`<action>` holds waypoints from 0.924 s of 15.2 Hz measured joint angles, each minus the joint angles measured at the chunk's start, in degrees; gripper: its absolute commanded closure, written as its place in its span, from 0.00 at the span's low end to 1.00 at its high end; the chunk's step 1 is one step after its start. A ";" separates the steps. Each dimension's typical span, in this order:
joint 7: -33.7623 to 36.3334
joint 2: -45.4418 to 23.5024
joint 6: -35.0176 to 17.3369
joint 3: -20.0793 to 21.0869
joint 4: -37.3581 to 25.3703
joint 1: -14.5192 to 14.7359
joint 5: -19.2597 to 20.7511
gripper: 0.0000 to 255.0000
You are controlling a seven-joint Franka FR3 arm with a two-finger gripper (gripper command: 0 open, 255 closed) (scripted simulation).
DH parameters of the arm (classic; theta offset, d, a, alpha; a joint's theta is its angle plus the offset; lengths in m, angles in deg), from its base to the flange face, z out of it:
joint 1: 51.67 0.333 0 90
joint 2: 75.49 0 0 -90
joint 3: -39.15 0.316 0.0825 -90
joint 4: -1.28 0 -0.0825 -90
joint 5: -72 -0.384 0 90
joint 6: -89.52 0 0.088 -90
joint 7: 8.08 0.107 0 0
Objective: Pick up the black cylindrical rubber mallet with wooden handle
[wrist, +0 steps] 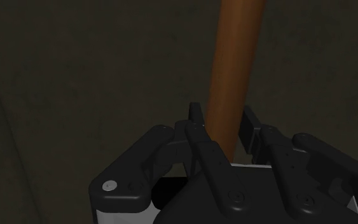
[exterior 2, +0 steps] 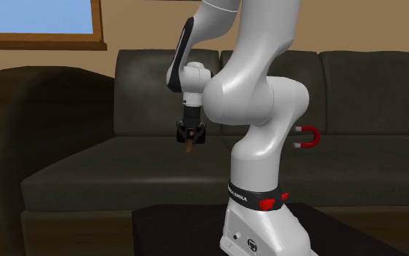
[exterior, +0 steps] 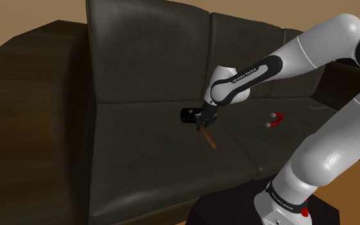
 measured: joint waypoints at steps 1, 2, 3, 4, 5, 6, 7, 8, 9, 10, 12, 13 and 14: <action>0.03 0.65 0.85 -0.03 -0.18 -0.04 0.08 1.00; 0.07 1.38 1.59 -0.05 -0.18 -0.07 0.14 1.00; 0.23 1.68 2.40 -0.02 -0.69 -0.07 0.23 1.00; 0.25 2.20 3.33 -0.07 -1.08 -0.13 0.31 1.00; 0.36 2.95 4.22 -0.06 -1.22 -0.13 0.37 1.00; 0.35 3.49 5.10 -0.13 -1.57 -0.20 0.45 1.00; 0.50 4.04 5.99 -0.09 -1.92 -0.19 0.51 1.00; 0.61 4.70 6.81 -0.07 -2.09 -0.19 0.56 1.00; 0.70 5.10 7.70 -0.08 -2.57 -0.21 0.63 1.00; 0.82 5.76 8.58 -0.06 -2.80 -0.21 0.68 1.00; 1.03 6.75 10.32 -0.03 -3.55 -0.21 0.77 1.00; 1.09 7.35 11.48 -0.07 -4.12 -0.25 0.86 1.00; 1.15 7.73 11.91 -0.05 -4.18 -0.24 0.87 1.00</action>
